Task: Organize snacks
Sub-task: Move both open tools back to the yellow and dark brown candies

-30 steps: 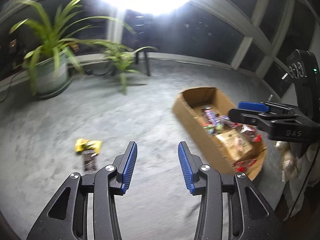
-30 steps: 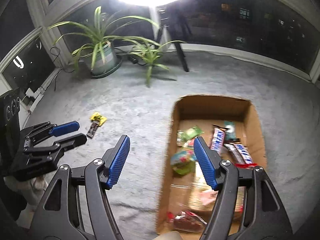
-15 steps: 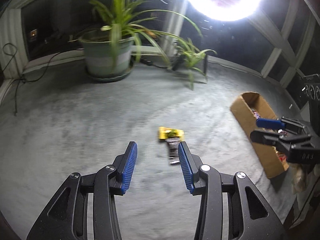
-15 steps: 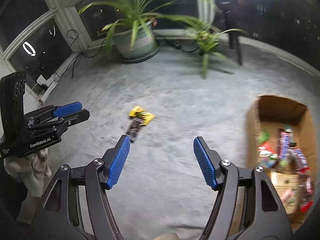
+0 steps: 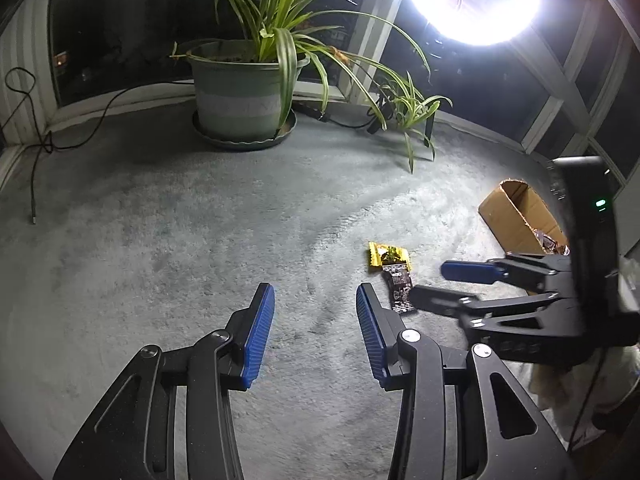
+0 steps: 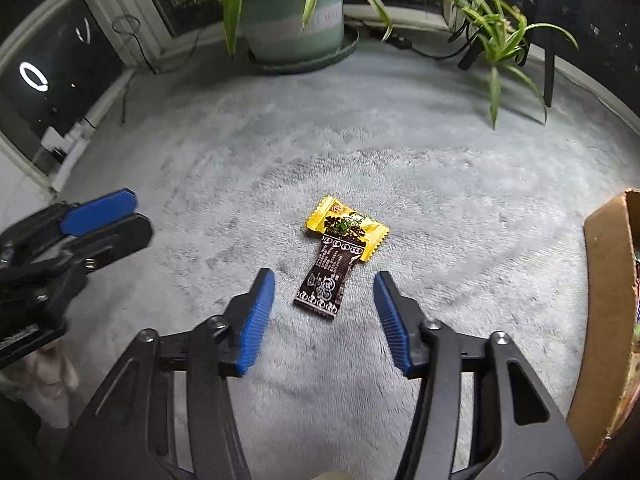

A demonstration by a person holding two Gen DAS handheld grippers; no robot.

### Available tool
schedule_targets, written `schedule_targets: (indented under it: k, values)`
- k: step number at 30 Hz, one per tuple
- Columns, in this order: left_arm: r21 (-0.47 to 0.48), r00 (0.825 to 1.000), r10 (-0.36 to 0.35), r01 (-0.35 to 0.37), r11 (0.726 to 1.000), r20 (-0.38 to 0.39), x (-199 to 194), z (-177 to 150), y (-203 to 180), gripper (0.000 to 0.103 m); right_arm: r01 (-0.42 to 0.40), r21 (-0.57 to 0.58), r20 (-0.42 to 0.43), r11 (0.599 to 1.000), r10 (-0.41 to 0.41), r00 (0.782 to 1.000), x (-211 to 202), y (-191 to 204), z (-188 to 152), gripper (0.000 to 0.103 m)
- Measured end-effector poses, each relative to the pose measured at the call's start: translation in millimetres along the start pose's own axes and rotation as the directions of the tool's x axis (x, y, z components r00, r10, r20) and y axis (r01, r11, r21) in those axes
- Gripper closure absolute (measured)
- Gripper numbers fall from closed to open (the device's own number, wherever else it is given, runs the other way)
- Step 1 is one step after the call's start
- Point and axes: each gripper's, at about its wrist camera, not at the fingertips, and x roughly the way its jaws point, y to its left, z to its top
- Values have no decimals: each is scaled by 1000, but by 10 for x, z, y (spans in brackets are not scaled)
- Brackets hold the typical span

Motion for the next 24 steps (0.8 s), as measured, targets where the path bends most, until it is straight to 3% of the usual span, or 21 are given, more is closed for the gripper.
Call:
schedule_targets:
  k: [6,10,14,24]
  values:
    - [13,1000,-21,21,1000,-8,59,41,36,62,35,-22,-27,999,-35,999,165,27,28,56]
    - [20,999,-32,32,999,-17,127,55,27,62,64,-61,-42,996,-67,997,248,28,42,67]
    - [36,998,-49,50,998,-31,208,76,-13,62,68,-70,-52,995,-72,996,244,-38,71,72]
    - [133,989,-119,129,983,-83,585,298,-345,62,80,-25,-59,996,-81,995,141,-485,47,73]
